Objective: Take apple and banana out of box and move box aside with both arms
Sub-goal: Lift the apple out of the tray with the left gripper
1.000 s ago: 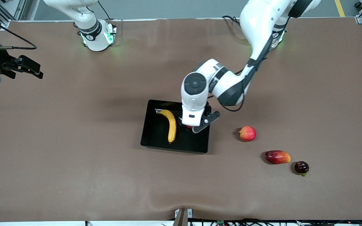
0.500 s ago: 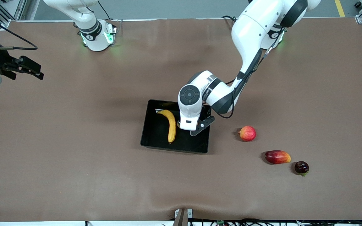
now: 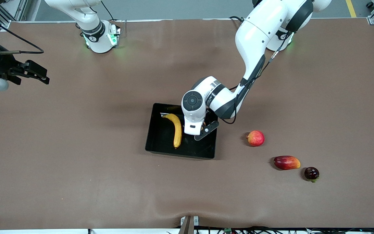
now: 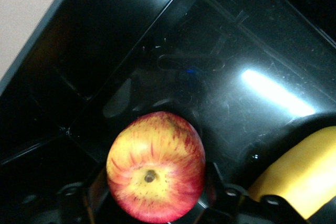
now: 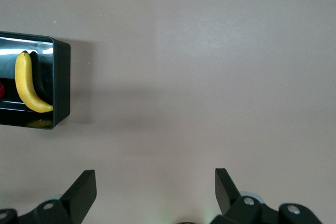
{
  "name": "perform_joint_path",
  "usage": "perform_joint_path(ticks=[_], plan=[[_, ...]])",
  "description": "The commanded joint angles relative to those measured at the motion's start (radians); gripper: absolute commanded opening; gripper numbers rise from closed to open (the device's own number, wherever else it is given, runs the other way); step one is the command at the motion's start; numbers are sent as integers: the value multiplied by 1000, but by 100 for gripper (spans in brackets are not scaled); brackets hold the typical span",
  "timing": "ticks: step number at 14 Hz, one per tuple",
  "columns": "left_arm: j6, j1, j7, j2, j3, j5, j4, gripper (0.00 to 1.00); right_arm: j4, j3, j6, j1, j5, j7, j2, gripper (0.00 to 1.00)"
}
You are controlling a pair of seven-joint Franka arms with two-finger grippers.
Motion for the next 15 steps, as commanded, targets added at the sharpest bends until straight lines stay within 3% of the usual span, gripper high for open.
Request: perform_joint_path(ticks=[1,4,6,12,15], plan=[[-4,-5,49,-28,8,23,22,1,18,-2,-2,8,-9,20,7,100],[-52,6,86,-109,5,23,25,0,18,-2,-2,8,-9,20,9,100],[-107,42,156,-231,18,21,23,0,18,-2,1,8,-9,20,9,100],[-308,243,564,-396,10,8,-4,0,18,-2,-1,9,-9,20,9,100],[-325,366,751,-445,2,-8,-95,0,18,-2,1,9,-9,20,9,100]])
